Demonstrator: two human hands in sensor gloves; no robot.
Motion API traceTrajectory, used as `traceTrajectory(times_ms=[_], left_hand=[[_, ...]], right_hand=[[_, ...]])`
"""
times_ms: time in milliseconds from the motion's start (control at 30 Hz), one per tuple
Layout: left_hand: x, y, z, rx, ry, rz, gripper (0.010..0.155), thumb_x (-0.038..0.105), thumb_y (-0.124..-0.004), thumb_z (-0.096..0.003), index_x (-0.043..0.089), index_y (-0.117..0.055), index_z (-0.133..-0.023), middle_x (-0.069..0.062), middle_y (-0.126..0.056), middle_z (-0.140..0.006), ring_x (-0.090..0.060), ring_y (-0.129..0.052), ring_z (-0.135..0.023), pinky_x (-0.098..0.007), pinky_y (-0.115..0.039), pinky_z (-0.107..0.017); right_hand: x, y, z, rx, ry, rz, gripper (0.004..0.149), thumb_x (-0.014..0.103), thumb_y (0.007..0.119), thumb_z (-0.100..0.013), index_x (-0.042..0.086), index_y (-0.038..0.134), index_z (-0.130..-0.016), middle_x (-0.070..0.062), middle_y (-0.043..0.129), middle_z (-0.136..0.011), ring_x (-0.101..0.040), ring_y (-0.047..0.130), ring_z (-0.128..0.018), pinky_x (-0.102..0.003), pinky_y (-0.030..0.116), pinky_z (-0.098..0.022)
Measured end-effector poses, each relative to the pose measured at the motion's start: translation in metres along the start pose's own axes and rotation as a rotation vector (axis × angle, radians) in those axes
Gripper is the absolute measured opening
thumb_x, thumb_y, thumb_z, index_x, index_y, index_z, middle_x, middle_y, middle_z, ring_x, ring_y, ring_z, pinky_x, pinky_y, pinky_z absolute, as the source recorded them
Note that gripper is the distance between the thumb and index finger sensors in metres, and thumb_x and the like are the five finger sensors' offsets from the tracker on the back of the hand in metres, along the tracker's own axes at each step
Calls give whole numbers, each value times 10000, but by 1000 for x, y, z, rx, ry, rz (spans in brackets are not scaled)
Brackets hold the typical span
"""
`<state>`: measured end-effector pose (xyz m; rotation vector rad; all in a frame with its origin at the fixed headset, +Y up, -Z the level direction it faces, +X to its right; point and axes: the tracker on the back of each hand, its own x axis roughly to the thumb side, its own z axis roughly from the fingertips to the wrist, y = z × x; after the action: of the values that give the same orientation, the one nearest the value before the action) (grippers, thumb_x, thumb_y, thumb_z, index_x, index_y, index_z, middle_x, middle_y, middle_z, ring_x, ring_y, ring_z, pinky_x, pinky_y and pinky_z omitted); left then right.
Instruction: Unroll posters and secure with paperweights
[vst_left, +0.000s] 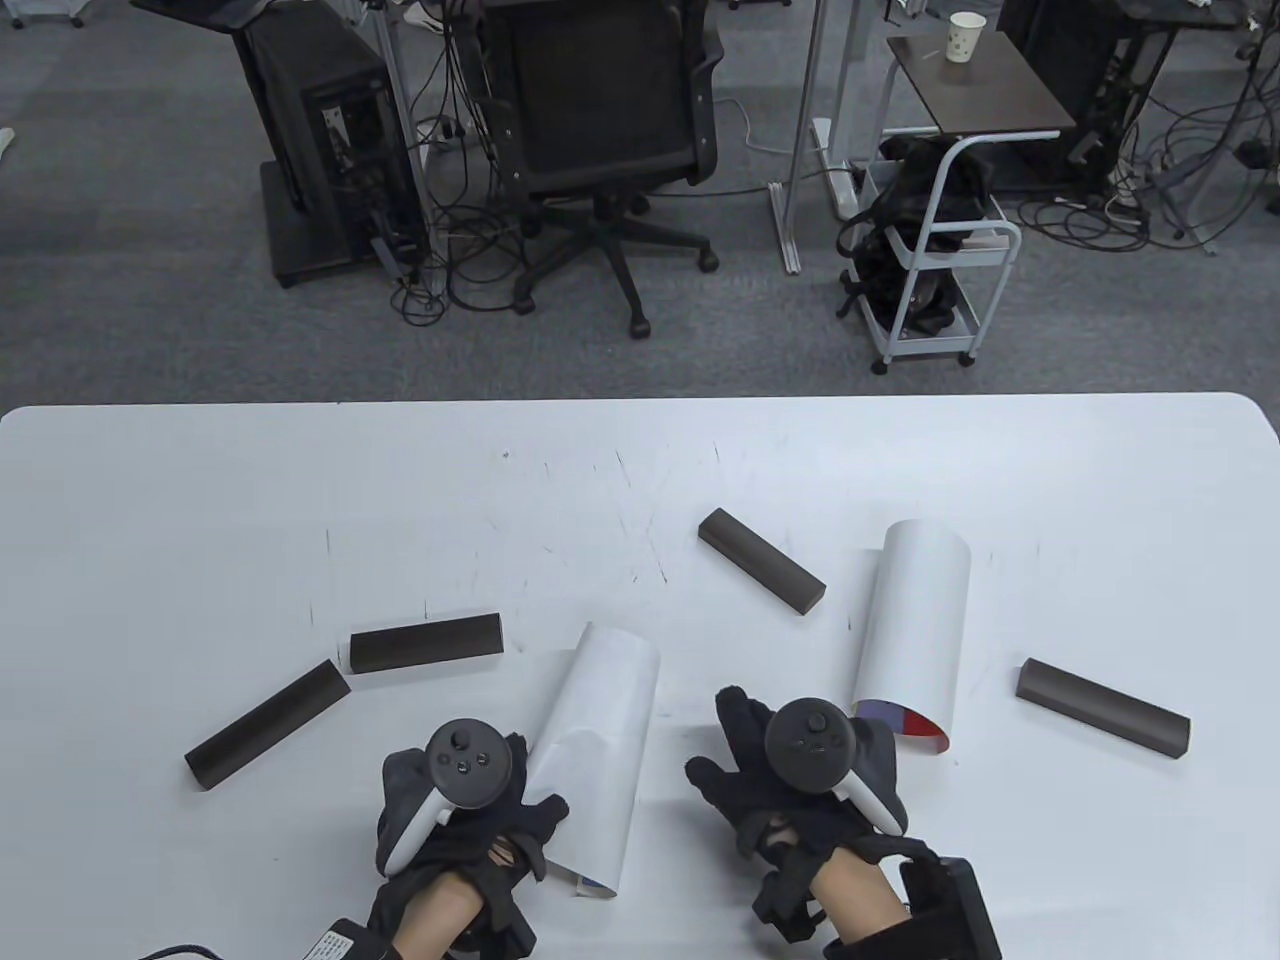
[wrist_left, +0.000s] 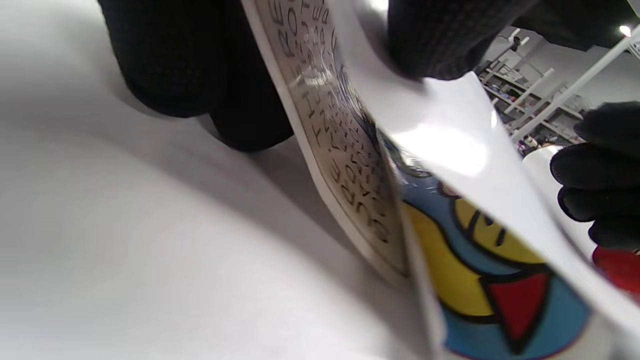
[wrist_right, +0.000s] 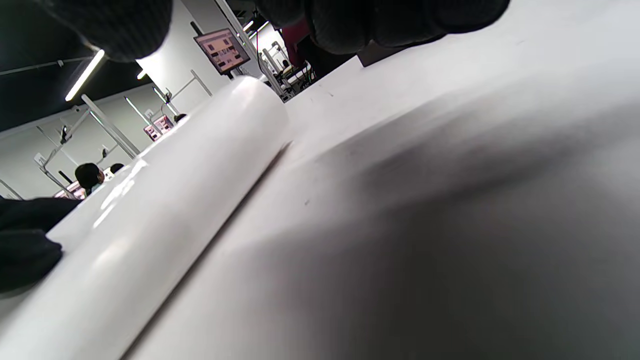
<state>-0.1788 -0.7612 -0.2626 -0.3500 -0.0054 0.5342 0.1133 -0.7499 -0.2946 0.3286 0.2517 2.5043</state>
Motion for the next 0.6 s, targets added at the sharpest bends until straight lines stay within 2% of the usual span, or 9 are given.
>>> traceTrajectory(times_ms=[67,167,267,333,433,533,600], left_hand=[[4,2,3,7,-5,-51,824,441,-783,-438,43,-394,-1045,-227,-625,-994,-332,-921,-755,-446,-822,-499],[9,3,4,-8,-31,-117,837,453,-773,-443,80,-352,-1064,-234,-482,-1067,-437,-731,-922,-504,-746,-586],[13,3,0,-57,-82,-108,816,435,-772,-449,145,-337,-1075,-194,-376,-1110,-491,-561,-995,-563,-640,-657],[15,3,-3,-89,-105,-86,801,399,-762,-456,151,-319,-1075,-183,-342,-1118,-504,-520,-1009,-594,-595,-676],[15,5,-7,-93,-113,6,784,435,-699,-468,92,-332,-1069,-243,-388,-1096,-493,-571,-990,-575,-626,-662],[14,7,-9,-107,-113,79,919,587,-678,-444,26,-286,-1057,-287,-446,-1063,-479,-695,-932,-532,-715,-611],[15,7,-10,-106,-90,74,1020,626,-697,-424,-20,-201,-1037,-310,-425,-1045,-460,-755,-897,-507,-751,-584]], right_hand=[[7,6,-4,28,-6,44,750,559,716,-463,124,453,-1014,-211,547,-1045,-499,573,-905,-594,562,-656],[20,19,-12,111,-16,156,692,512,719,-472,134,491,-1005,-199,578,-1033,-485,596,-892,-579,574,-651],[33,34,-21,181,-23,226,650,470,714,-478,141,504,-997,-178,601,-1021,-459,623,-882,-554,596,-646],[41,42,-26,202,-25,248,620,431,711,-483,135,513,-990,-176,609,-1009,-454,616,-870,-544,595,-644],[55,48,-29,190,-65,265,590,401,708,-484,135,536,-981,-170,650,-984,-435,670,-842,-528,630,-623],[65,51,-27,174,-105,271,599,419,717,-477,145,544,-981,-159,673,-966,-423,691,-823,-520,638,-612],[70,53,-27,156,-131,261,623,456,719,-473,155,536,-987,-155,682,-954,-410,697,-815,-515,642,-605]])
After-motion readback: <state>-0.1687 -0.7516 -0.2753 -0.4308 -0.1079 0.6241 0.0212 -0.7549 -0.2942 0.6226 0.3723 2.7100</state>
